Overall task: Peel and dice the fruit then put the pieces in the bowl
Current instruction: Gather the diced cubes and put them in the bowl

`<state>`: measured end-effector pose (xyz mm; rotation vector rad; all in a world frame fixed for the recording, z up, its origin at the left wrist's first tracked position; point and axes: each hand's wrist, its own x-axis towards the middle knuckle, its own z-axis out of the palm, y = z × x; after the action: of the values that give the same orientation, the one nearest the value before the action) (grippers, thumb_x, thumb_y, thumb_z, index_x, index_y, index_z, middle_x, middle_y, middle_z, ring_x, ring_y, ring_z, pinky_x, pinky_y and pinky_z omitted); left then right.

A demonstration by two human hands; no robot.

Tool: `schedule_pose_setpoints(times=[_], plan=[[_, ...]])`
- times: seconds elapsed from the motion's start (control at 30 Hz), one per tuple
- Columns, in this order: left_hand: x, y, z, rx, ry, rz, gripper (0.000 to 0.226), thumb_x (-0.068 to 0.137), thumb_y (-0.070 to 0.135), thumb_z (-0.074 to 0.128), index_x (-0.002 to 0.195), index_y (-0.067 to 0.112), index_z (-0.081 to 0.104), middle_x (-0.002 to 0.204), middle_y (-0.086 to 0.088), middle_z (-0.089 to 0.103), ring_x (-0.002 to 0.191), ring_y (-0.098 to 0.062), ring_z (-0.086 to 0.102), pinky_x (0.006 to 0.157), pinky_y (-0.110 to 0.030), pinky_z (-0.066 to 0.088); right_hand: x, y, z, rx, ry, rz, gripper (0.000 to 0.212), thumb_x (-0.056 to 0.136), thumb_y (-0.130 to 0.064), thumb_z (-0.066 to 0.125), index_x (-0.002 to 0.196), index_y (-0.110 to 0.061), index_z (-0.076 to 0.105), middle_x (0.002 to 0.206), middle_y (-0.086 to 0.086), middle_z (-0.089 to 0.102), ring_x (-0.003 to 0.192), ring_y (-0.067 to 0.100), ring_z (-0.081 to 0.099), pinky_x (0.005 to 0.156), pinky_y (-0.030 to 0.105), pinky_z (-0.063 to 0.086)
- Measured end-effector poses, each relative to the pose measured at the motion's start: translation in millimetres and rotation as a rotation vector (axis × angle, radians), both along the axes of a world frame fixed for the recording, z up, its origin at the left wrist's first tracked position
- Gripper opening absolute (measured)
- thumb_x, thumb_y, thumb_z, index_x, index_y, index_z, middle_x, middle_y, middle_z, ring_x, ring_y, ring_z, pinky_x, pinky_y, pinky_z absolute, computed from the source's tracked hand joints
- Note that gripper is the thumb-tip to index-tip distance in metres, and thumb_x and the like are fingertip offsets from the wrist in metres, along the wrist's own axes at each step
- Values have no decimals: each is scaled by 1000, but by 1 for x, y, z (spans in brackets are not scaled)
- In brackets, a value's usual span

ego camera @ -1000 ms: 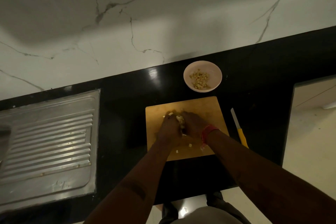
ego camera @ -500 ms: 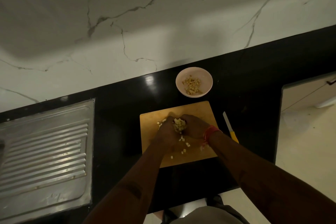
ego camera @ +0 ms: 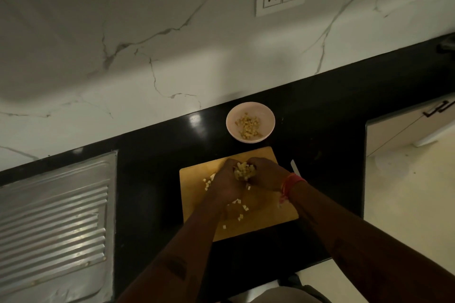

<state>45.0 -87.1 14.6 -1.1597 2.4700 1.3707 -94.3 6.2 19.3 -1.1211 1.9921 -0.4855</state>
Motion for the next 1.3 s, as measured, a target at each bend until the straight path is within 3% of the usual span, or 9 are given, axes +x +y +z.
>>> schedule_pose_setpoints(times=[0.1, 0.3, 0.6, 0.83, 0.9, 1.0, 1.13, 1.23, 1.3], plan=[[-11, 1, 2, -9, -6, -9, 40, 88, 24, 76, 119, 25, 49, 100, 16, 55, 88, -1, 55, 74, -19, 41, -10, 2, 0, -5, 3, -20, 41, 89, -21, 74, 126, -8, 61, 124, 11, 64, 113, 27, 61, 92, 31, 48], [-22, 8, -5, -32, -22, 7, 43, 89, 18, 73, 126, 17, 52, 115, -1, 63, 104, -22, 64, 83, -29, 49, -17, 4, -4, 63, 19, -3, 49, 88, -26, 75, 131, -10, 59, 130, 11, 61, 119, 27, 58, 103, 37, 46], [-39, 6, 4, 38, -12, -7, 53, 93, 19, 70, 139, 12, 46, 133, -6, 55, 122, -24, 57, 107, -37, 45, -34, 5, 3, 28, 19, -40, 43, 89, -34, 72, 127, -15, 62, 123, 4, 63, 113, 21, 61, 98, 34, 48], [-62, -6, 17, -34, 59, 85, 33, 93, 3, 66, 124, 8, 56, 104, 1, 60, 95, -13, 60, 93, -31, 51, -53, -9, 24, -34, -70, -129, 34, 92, -24, 70, 124, -15, 65, 120, 2, 67, 111, 18, 61, 101, 34, 48], [-78, -17, 34, -56, 60, 91, 39, 89, 8, 71, 126, 11, 57, 108, -2, 64, 99, -21, 62, 88, -31, 51, -66, -18, 35, -53, -95, -152, 35, 95, -26, 66, 129, -16, 63, 124, 2, 66, 112, 17, 58, 99, 31, 44], [-112, -38, 51, 2, 24, 113, 46, 91, 18, 73, 132, 14, 54, 120, -6, 62, 111, -25, 61, 100, -38, 51, -90, -40, 53, -32, -25, -156, 45, 93, -27, 70, 134, -12, 59, 126, 7, 65, 119, 23, 58, 105, 37, 45], [-152, -76, 48, 34, -43, 166, 60, 80, 17, 81, 133, 18, 53, 122, -8, 64, 111, -28, 63, 98, -47, 54, -113, -75, 75, 131, 43, -166, 26, 97, -16, 64, 111, 6, 62, 102, 18, 67, 103, 26, 66, 87, 17, 48], [-167, -95, 32, 141, -17, 243, 67, 76, 11, 75, 138, 15, 53, 130, -17, 64, 112, -34, 64, 98, -47, 54, -122, -100, 62, 128, 35, -188, 49, 94, -12, 66, 139, 3, 52, 126, 24, 62, 117, 37, 62, 96, 38, 53], [-170, -94, 30, 210, 16, 349, 50, 96, 5, 57, 145, 9, 49, 134, -19, 59, 115, -34, 61, 92, -38, 51, -124, -110, 49, 153, 33, -244, 56, 96, -9, 62, 148, -2, 43, 136, 25, 57, 122, 40, 58, 99, 46, 52]])
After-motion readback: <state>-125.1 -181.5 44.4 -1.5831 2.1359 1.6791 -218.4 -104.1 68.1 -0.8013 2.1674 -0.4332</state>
